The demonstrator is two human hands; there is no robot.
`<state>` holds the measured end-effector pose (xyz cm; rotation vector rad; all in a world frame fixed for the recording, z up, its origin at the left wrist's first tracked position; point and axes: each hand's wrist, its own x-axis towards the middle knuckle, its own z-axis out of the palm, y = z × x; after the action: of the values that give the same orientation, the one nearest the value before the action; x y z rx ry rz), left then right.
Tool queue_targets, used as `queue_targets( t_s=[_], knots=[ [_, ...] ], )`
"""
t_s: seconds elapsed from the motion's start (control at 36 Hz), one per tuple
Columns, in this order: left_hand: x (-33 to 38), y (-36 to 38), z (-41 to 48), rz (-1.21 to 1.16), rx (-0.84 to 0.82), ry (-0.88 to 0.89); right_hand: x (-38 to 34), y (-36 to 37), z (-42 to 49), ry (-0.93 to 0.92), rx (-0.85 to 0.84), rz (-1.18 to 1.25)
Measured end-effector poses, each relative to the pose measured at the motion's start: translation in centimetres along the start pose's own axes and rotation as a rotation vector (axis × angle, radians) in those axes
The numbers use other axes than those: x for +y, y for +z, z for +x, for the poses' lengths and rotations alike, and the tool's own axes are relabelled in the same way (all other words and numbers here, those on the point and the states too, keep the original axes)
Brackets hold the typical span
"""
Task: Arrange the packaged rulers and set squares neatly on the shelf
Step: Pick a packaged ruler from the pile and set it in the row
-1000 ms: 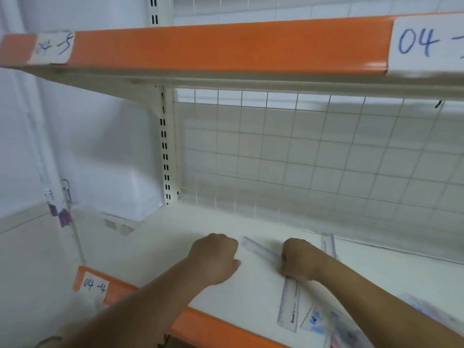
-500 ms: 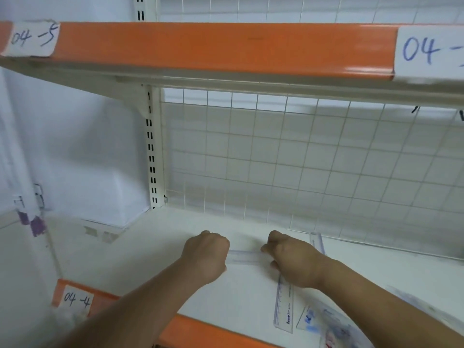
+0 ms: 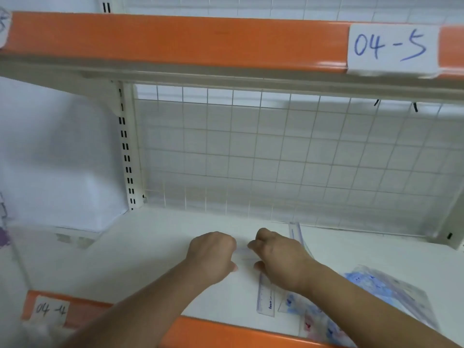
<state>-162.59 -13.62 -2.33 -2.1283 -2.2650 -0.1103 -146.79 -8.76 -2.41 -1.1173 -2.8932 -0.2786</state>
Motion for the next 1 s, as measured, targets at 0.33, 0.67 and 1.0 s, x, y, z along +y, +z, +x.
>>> queue_targets(
  t_s=[0.33, 0.67, 1.0],
  knots=[
    [2.9, 0.6, 0.9, 0.004, -0.074, 0.055, 3.6, 0.3, -4.7, 0.19, -0.015, -0.016],
    [8.4, 0.2, 1.0, -0.016, -0.096, 0.127, 7.3, -0.1, -10.0, 0.3, 0.003, -0.038],
    [19.2, -0.7, 0.2, 0.001, -0.054, 0.209, 14.0, -0.3, -19.5, 0.386, -0.002, -0.048]
  ],
)
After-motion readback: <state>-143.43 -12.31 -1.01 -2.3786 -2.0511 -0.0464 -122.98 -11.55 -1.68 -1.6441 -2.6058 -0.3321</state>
